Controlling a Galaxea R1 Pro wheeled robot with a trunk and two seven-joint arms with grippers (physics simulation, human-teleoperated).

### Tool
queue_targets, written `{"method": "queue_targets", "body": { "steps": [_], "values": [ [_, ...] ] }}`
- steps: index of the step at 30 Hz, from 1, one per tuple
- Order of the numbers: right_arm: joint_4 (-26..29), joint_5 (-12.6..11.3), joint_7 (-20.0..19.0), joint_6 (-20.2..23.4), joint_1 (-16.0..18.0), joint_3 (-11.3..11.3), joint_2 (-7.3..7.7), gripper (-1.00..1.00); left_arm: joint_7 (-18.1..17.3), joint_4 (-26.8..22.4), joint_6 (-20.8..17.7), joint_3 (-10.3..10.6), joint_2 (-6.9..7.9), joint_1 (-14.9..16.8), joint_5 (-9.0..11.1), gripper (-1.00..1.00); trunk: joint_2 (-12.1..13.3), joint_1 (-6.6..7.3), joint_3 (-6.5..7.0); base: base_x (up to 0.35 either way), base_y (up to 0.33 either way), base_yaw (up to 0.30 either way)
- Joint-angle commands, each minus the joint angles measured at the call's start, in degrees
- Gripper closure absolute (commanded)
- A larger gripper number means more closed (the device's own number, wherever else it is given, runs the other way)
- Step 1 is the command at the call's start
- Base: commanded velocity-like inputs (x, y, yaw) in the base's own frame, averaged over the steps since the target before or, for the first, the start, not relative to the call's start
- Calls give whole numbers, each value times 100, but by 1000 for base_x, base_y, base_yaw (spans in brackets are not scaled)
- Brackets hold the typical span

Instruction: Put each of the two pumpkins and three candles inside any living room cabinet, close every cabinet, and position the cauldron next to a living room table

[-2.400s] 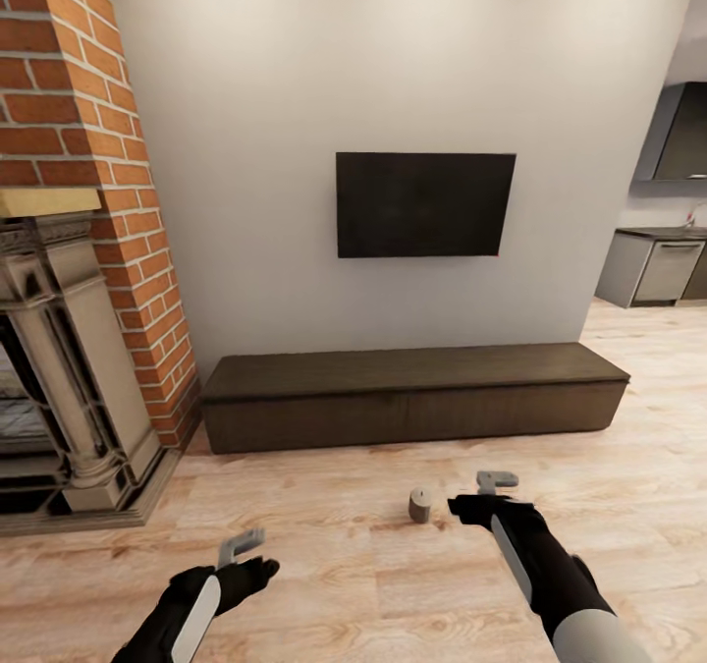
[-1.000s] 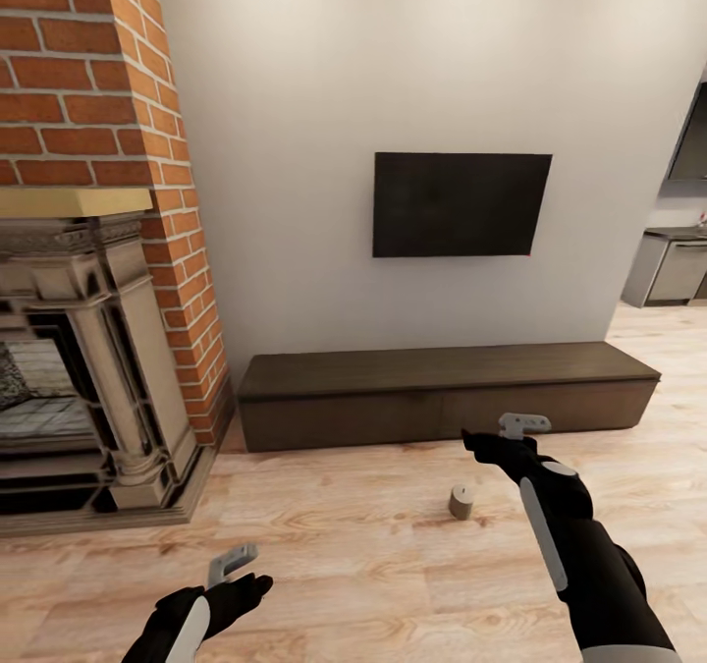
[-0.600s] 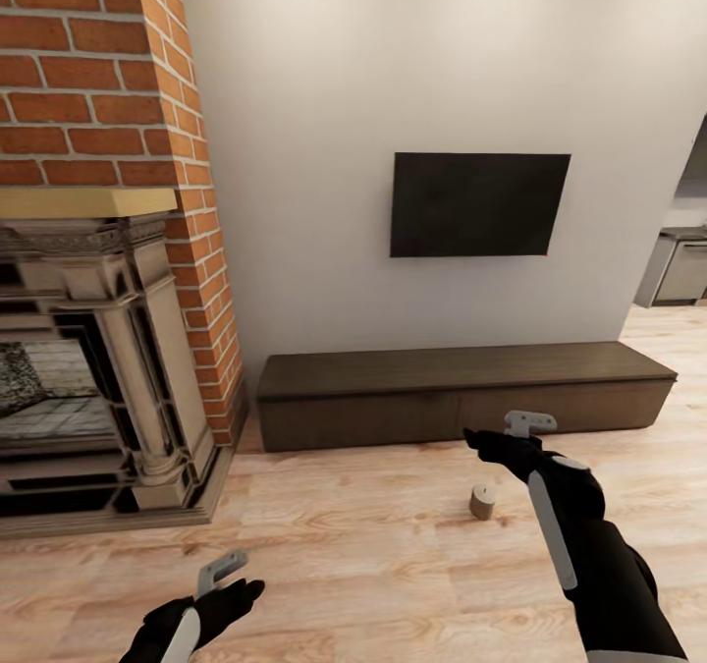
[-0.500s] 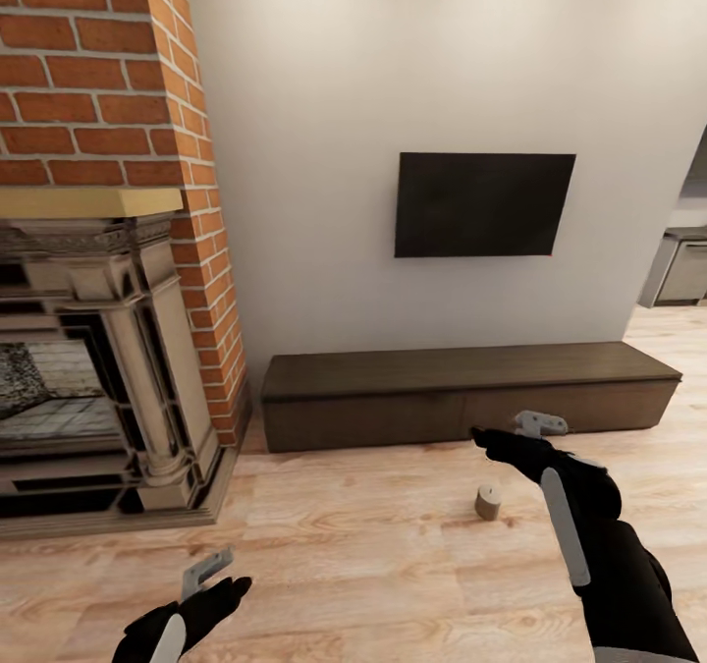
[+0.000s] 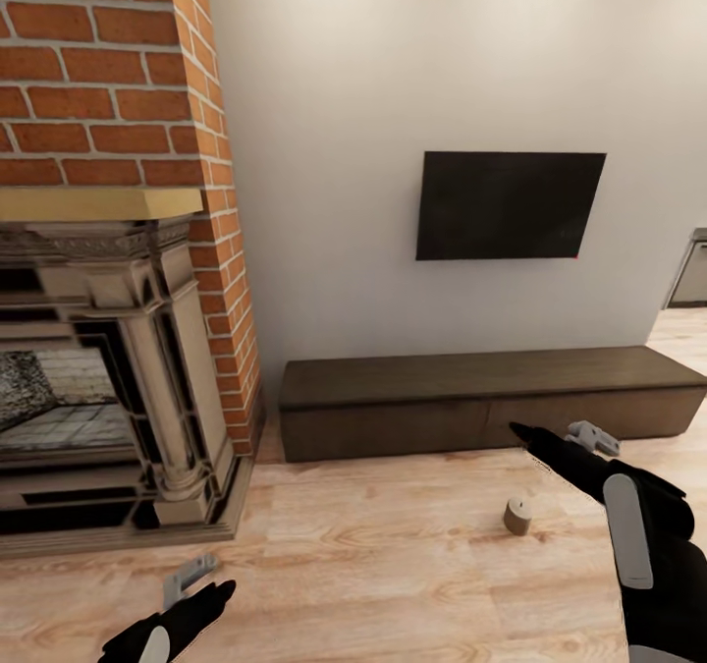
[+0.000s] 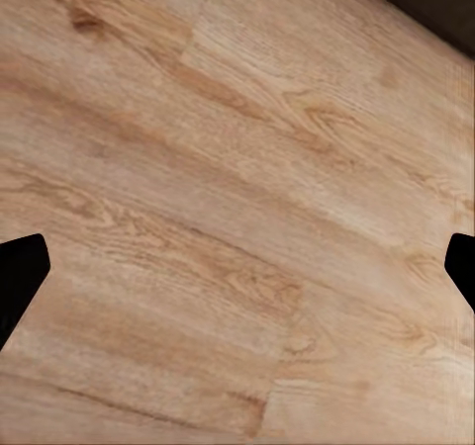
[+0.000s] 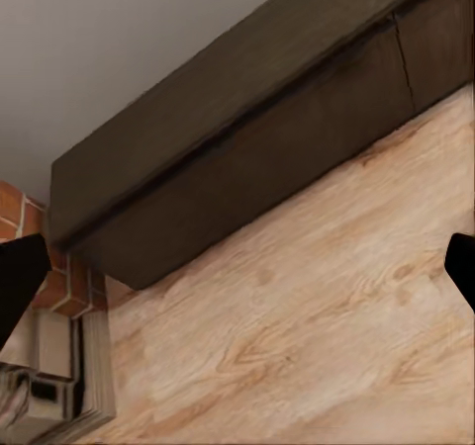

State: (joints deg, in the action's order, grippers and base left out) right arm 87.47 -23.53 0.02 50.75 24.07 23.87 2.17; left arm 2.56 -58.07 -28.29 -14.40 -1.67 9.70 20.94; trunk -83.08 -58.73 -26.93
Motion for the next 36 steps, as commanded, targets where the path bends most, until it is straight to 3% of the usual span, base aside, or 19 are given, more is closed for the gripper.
{"method": "queue_targets", "body": {
  "steps": [1, 2, 7, 15, 18, 19, 22, 28, 32, 34, 36],
  "values": [
    [5, -111, -1, 6, -2, 94, 0, -100, 0, 0, 2, 0, -2, 0, -2, -100, 0, 0, 0, 276, 197, 0],
    [12, -383, 1, 24, -6, 219, 6, -100, 1, -1, 4, 0, -4, -1, -4, -100, 0, 0, 0, 293, 173, 0],
    [21, -1011, 5, 129, -30, 406, 16, -100, 6, -2, 6, -1, -8, -3, -9, -100, 0, 0, 0, 314, 119, 0],
    [39, -1384, -1, 172, -125, 570, 10, -100, -4, -56, 7, -1, -2, -137, -15, -100, 0, 0, 0, 340, 5, 0],
    [70, -1578, 0, 177, -139, 734, 9, -100, -6, -222, 19, 3, 2, -539, -17, -100, 0, 0, 0, 346, -56, 0],
    [82, -1657, 2, 180, -142, 799, 11, -100, -9, -411, 28, 3, 4, -873, -18, -100, 0, 0, 0, 347, -68, 0],
    [95, -1763, 5, 200, -145, 892, 11, -100, -11, -764, 79, -25, 14, -1455, -17, -100, 0, 0, 0, 347, -71, 0],
    [108, -1858, 5, 238, -149, 1058, 4, -100, -61, -1015, 1062, -66, 4, -2404, 45, -100, 0, 0, 0, 348, -77, 0],
    [110, -1878, 6, 245, -154, 1158, -5, -100, -70, -790, 1734, -70, -40, -2689, 69, -100, 0, 0, 0, 348, -93, 0],
    [159, -1886, 7, 249, -161, 1227, -36, -100, -49, -430, 2269, -74, -78, -2829, 87, -100, 0, 0, 0, 348, -105, 0],
    [183, -1885, 7, 247, -168, 1239, -51, -100, -39, -316, 2390, -76, -85, -2856, 127, -100, 0, 0, 0, 348, -108, 0]
  ]
}}
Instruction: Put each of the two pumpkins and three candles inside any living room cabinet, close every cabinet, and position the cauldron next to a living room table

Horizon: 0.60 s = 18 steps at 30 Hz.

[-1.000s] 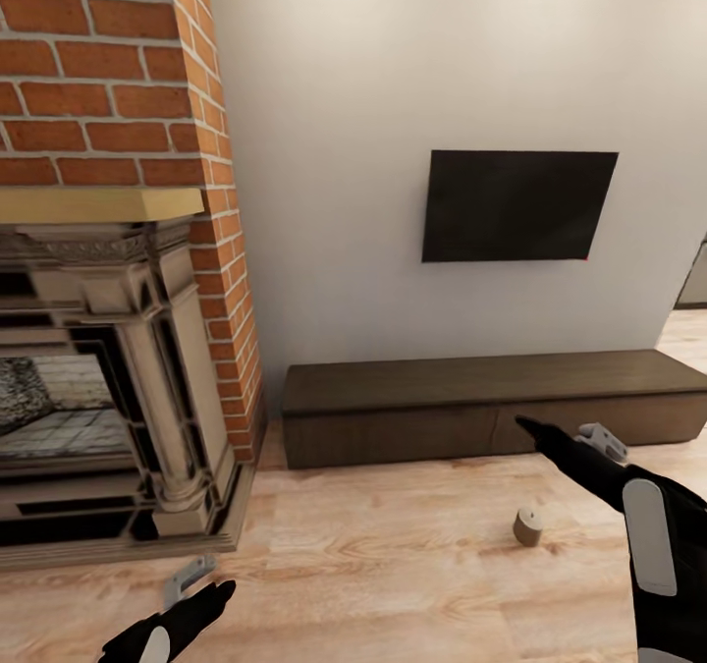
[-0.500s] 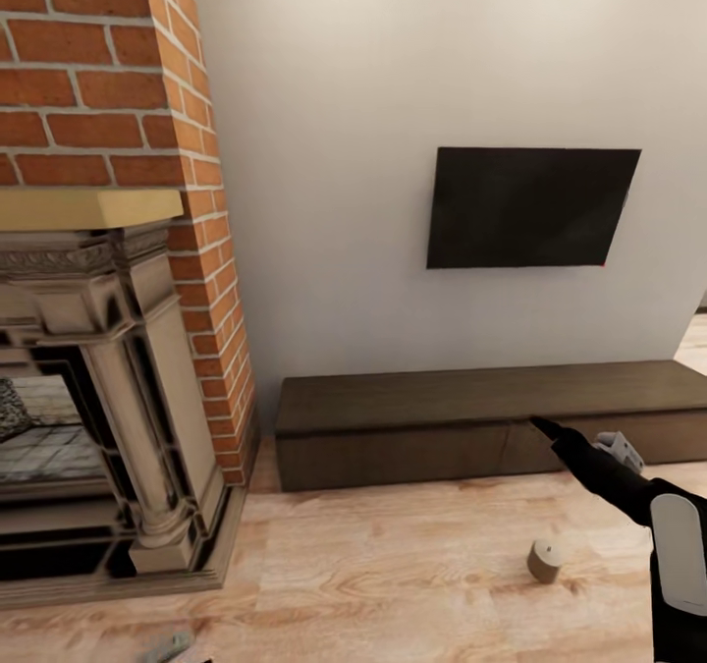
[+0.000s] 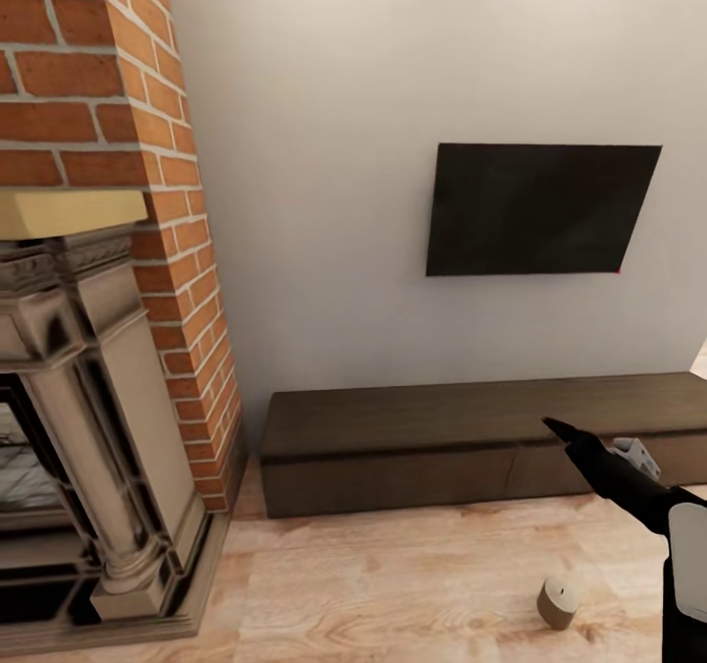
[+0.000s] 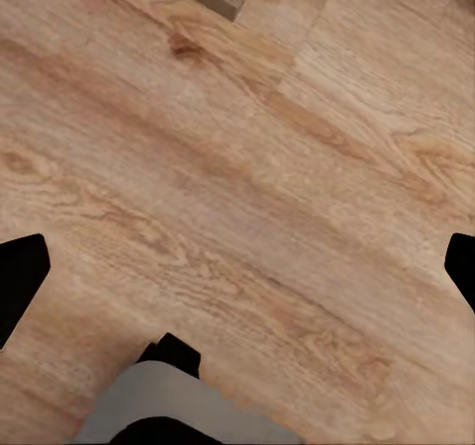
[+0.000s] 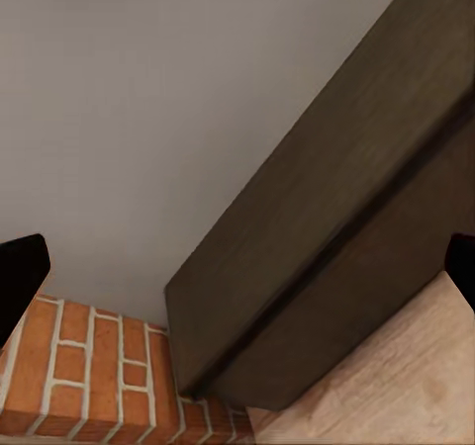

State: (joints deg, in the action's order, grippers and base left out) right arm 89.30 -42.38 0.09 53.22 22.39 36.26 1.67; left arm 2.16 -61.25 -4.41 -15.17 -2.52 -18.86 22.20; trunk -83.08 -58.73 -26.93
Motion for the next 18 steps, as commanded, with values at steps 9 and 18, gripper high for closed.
{"method": "queue_targets", "body": {
  "steps": [9, 18],
  "values": [
    [125, -312, -3, 17, -222, 93, 23, -100, 12, 477, 480, 10, 5, -47, 415, -100, 0, 0, 0, 348, -112, 0],
    [235, -1125, -14, 21, -566, 93, 54, -100, -34, 789, 843, 13, -2, -48, 449, -100, 0, 0, 0, 348, -133, 0]
  ]
}}
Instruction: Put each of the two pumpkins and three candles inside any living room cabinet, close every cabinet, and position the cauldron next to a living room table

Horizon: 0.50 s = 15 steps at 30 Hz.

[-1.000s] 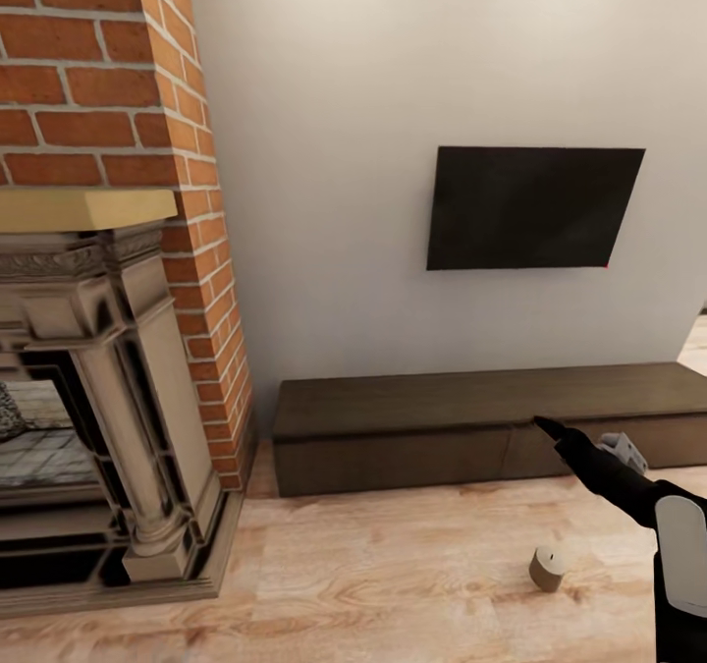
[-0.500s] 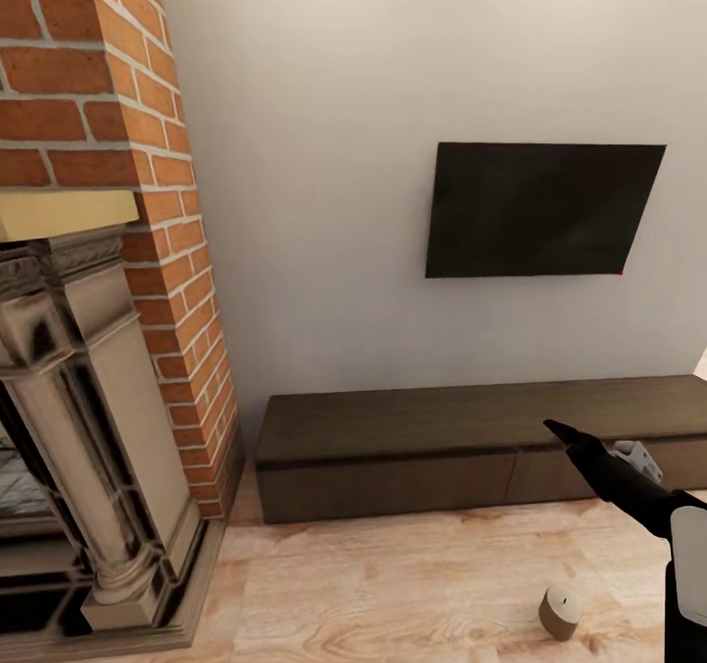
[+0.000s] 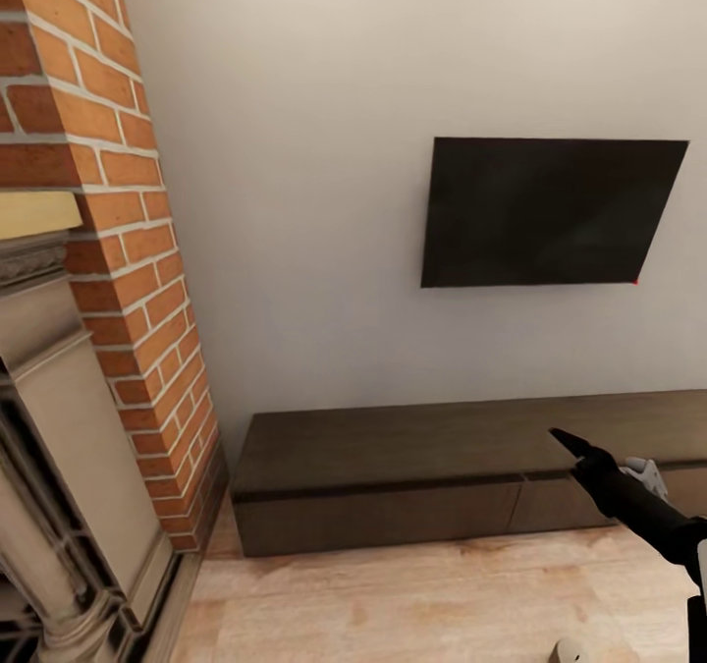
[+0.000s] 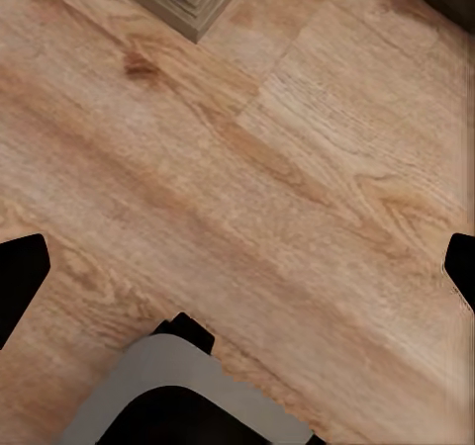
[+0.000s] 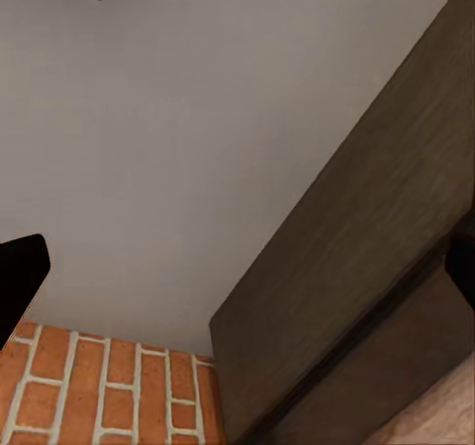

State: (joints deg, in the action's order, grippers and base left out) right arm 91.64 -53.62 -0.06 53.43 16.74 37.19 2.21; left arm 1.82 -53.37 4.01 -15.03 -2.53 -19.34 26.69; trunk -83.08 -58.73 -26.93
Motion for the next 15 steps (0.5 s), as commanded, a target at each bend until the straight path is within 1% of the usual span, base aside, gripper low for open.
{"method": "queue_targets", "body": {
  "steps": [1, 3, 5, 8, 10, 11, 13, 14, 15],
  "values": [
    [35, -48, -6, 4, -33, -5, 0, -100, -8, 158, 75, -4, 2, 0, 7, -100, 0, 0, 0, 347, -143, 0],
    [58, -76, -12, 7, -66, -7, 0, -100, -11, 284, 111, -6, 0, 0, 14, -100, 0, 0, 0, 336, -112, 0],
    [68, -90, -11, 5, -84, -17, -1, -100, -13, 386, 127, -7, -4, 0, 20, -100, 0, 0, 0, 203, -53, 0],
    [75, -97, -3, 4, -92, -34, -1, -100, -16, 543, 137, -12, -7, 0, 31, -100, 0, 0, 0, 118, -30, 0],
    [77, -100, -1, 6, -95, -41, -1, -100, -12, 662, 146, -14, -3, 0, 95, -100, 0, 0, 0, 67, -17, 4],
    [78, -101, 0, 7, -96, -45, -1, -100, -11, 718, 151, -15, 0, 0, 159, -100, 0, 0, 0, 47, -12, 28],
    [78, -104, 2, 8, -98, -51, -2, -100, -10, 817, 173, -15, 19, 0, 350, -100, 0, 0, 0, 34, -9, 74],
    [76, -108, 3, 8, -99, -55, -2, -100, -9, 886, 202, -14, 39, 0, 566, -100, 0, 0, 0, 19, -5, 153],
    [75, -109, 4, 8, -99, -57, -2, -100, -10, 911, 213, -13, 48, 0, 664, -100, 0, 0, 0, 16, -4, 180]
  ]
}}
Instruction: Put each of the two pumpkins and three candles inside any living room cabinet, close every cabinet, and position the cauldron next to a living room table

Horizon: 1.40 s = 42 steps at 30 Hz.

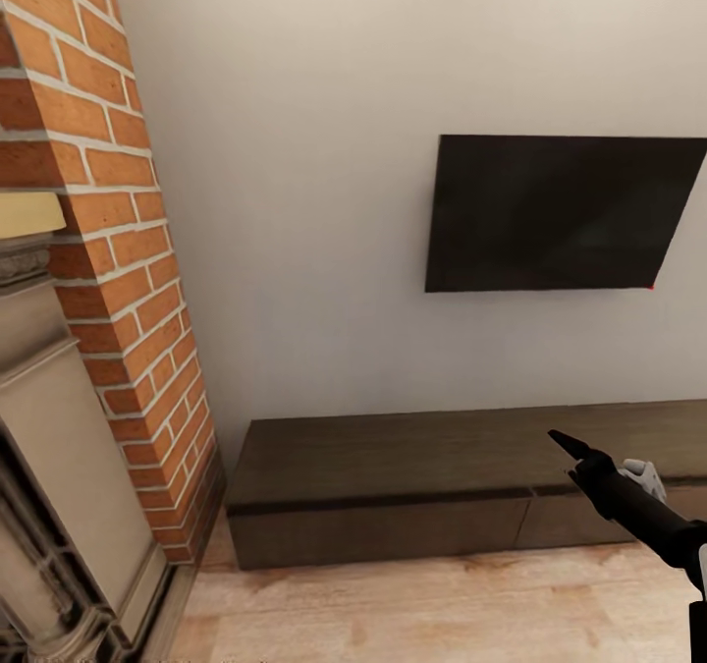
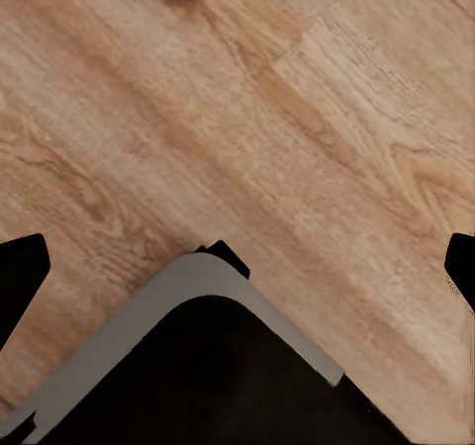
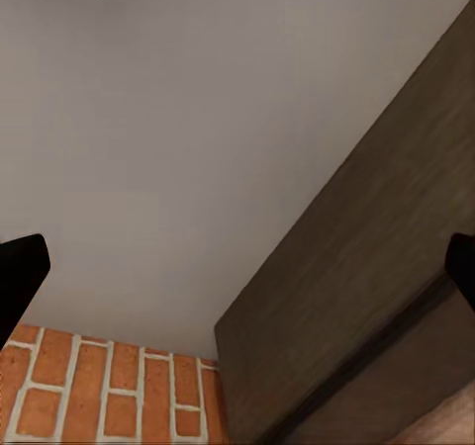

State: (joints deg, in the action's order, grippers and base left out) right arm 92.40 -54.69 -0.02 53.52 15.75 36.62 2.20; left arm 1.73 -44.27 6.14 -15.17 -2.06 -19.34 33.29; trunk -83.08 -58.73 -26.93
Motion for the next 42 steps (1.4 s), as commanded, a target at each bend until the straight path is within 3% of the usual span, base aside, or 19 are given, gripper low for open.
{"method": "queue_targets", "body": {
  "steps": [1, 4, 13, 17, 19, 21, 23, 24, 25, 26, 28, 29, 31, 38, 42],
  "values": [
    [0, -1, 0, 0, 0, -1, 2, -100, -1, 21, 9, -1, 8, 0, 88, -100, 0, 0, 0, 12, -3, 201],
    [-2, -3, 1, 1, -1, 15, 6, -100, 2, 69, 31, -2, 24, 0, 291, -100, 0, 0, 0, 8, -2, 228],
    [-38, 3, 1, -14, -1, 61, 8, -100, -7, 98, 21, -9, 36, 3, 447, -100, 0, 0, 0, 2, -1, 99],
    [-73, -13, -11, -78, 2, 107, -23, -100, -10, 82, -5, -112, 50, 12, 671, -100, 0, 0, 0, 0, 0, 20],
    [-117, -28, 1, -167, 4, 239, -43, -100, -10, 17, -16, -176, 52, 12, 791, -100, 0, 0, 0, 0, 0, 10],
    [-227, -119, -7, -276, 5, 538, -80, -100, -10, -111, -29, -229, 51, 8, 897, -100, -80, -44, -36, 0, 0, 5],
    [-276, -335, -11, -325, 5, 734, -100, -100, -12, -191, -120, -263, 58, 4, 973, -100, -160, -88, -72, 0, 0, 3],
    [-296, -618, -13, -361, 2, 835, -115, -100, -17, -239, -413, -301, 80, 15, 1020, -100, -201, -110, -90, 0, 0, -82],
    [-310, -684, -10, -371, 1, 855, -119, -100, -19, -244, -526, -314, 103, 30, 1029, -100, -241, -132, -108, 0, 0, -119],
    [-432, -817, 5, -407, 4, 899, -130, -100, -14, -279, -1087, -470, 275, 159, 1153, -100, -281, -154, -126, 0, 0, -219],
    [-589, -848, 18, -421, 9, 909, -131, -100, 3, -311, -1457, -576, 342, 261, 1273, -100, -361, -198, -162, 0, 0, -220],
    [-835, -864, 33, -434, 21, 915, -128, -100, 19, -336, -1826, -672, 389, 352, 1387, -100, -401, -220, -179, 0, 0, -147],
    [-1299, -879, 43, -494, 63, 917, -99, -100, 31, -364, -2203, -835, 424, 432, 1494, -100, -481, -264, -215, 0, 0, -96],
    [-2540, -875, 14, -970, 356, 801, -44, -100, 57, -360, -2474, -1188, 407, 504, 1576, -100, -762, -417, -341, 0, 0, -34],
    [-3528, -888, -32, -1210, 737, 752, 135, -100, 73, -337, -2369, -1277, 383, 526, 1578, -100, -922, -505, -413, 0, 0, -7]
  ]
}}
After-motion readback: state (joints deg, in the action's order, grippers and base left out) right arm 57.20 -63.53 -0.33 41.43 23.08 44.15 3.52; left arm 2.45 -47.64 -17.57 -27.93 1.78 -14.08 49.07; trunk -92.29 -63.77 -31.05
